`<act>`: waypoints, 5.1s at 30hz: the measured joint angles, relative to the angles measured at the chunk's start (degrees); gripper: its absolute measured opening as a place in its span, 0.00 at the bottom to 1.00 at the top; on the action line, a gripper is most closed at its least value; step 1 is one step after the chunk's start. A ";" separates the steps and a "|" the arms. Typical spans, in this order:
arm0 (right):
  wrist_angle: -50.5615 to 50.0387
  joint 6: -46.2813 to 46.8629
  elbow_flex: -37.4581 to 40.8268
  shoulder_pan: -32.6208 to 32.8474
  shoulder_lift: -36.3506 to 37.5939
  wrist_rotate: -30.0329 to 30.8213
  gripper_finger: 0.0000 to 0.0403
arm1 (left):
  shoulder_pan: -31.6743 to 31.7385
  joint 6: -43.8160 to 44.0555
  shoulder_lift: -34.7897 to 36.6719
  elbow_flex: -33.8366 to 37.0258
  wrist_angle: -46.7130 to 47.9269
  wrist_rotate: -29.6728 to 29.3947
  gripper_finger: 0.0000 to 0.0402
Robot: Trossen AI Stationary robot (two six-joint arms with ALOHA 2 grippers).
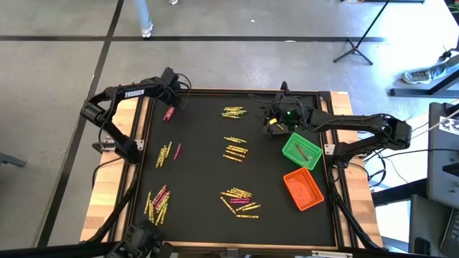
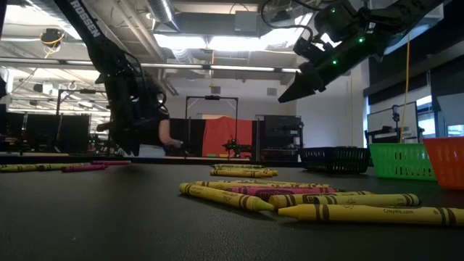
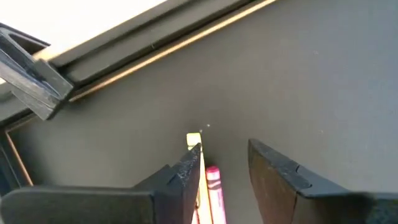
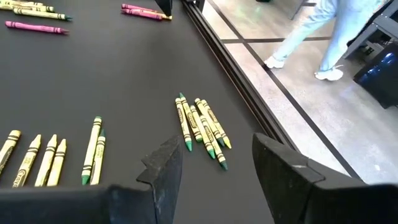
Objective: Sort crayons
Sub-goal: Put the yellow crayon into the black basket
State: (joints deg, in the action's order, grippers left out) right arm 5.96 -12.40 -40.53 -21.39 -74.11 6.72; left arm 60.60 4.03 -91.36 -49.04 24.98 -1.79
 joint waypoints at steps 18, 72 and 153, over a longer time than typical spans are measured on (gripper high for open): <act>0.42 0.08 0.00 0.00 0.00 0.13 0.48 | 0.04 -0.66 -6.60 -7.13 8.90 -3.43 0.24; 0.19 0.09 0.00 0.01 -0.02 -0.33 0.48 | -2.89 -6.40 -9.44 -13.57 17.18 -3.66 0.02; 11.79 -7.90 0.00 7.84 -2.54 9.79 0.07 | -43.80 -17.96 1.76 10.48 -71.24 -0.77 0.32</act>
State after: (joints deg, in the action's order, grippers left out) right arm 17.75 -20.30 -40.53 -13.54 -76.65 16.51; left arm 16.80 -13.93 -89.60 -38.57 -46.26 -2.56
